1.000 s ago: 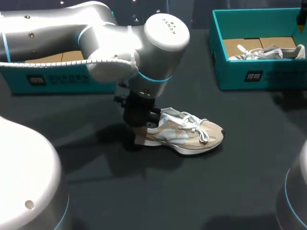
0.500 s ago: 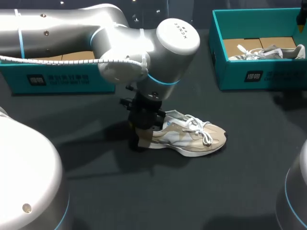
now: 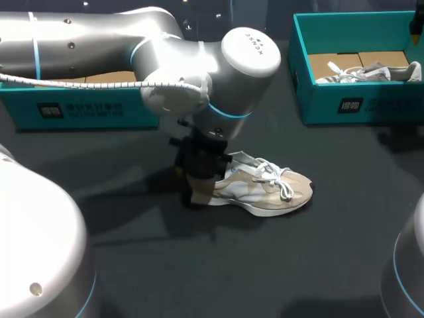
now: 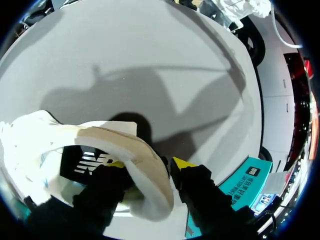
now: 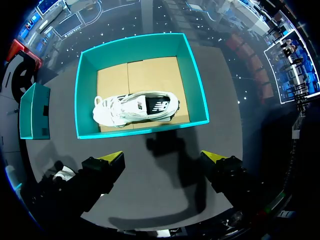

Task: Take the shoe out of the shoebox, open the shoe tongue, remove and reinsert the insole, then place the shoe into the shoebox

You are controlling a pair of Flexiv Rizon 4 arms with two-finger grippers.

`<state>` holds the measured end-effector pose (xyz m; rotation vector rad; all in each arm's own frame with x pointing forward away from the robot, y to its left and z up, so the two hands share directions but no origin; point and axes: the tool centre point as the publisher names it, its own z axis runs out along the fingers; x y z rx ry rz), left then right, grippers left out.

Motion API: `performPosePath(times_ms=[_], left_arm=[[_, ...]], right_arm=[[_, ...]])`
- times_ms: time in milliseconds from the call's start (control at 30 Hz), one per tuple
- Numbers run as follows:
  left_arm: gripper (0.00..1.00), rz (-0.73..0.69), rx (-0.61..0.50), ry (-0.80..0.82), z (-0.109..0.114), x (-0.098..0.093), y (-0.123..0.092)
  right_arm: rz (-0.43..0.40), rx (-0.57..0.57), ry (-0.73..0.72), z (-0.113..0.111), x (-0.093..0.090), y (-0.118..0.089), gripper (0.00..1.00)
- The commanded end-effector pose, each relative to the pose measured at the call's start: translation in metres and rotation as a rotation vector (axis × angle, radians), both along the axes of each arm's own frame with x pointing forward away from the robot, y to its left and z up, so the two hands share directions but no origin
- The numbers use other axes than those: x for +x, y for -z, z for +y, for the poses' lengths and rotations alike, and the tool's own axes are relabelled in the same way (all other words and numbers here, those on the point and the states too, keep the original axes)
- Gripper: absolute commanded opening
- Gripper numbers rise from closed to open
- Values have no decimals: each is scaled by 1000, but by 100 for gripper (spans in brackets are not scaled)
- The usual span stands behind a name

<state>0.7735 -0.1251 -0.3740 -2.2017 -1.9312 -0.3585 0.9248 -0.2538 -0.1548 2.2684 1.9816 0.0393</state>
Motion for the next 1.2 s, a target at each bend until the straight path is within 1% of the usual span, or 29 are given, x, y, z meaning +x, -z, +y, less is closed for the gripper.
performPosePath(times_ms=[33,167,300,367,467,533,567,600,633,1000,1100,1167,1200], left_arm=[[100,-9,-58,-3,13,-4,-25],[100,-9,-125,-18,20,-10,-49],[100,28,-237,-88,37,-12,-73],[100,95,-304,-141,47,-13,-82],[100,288,-409,-218,63,-16,-91],[100,336,-472,-269,74,-20,-94],[100,355,-485,-299,79,-23,-96],[100,390,-474,-310,84,-26,-96],[100,405,-387,-298,88,-30,-97],[100,405,-387,-298,88,-30,-97],[100,488,-474,-451,93,-26,-93],[100,516,-531,-573,96,-24,-89],[100,528,-561,-607,98,-24,-88]], right_arm=[[-1,-1,1,0,-1,0,100],[-1,-1,1,0,-1,0,100],[-1,-1,1,0,-1,0,100],[-1,-1,1,0,-1,0,100],[-1,-1,1,0,-1,0,100],[-1,-1,1,0,-1,0,100],[-1,-1,1,0,-1,0,100],[-1,-1,1,0,-1,0,100],[-1,-1,1,0,-1,0,100],[-1,-1,1,0,-1,0,100],[-1,-1,1,0,-1,0,100],[-1,-1,1,0,-1,0,100],[-1,-1,1,0,-1,0,100]])
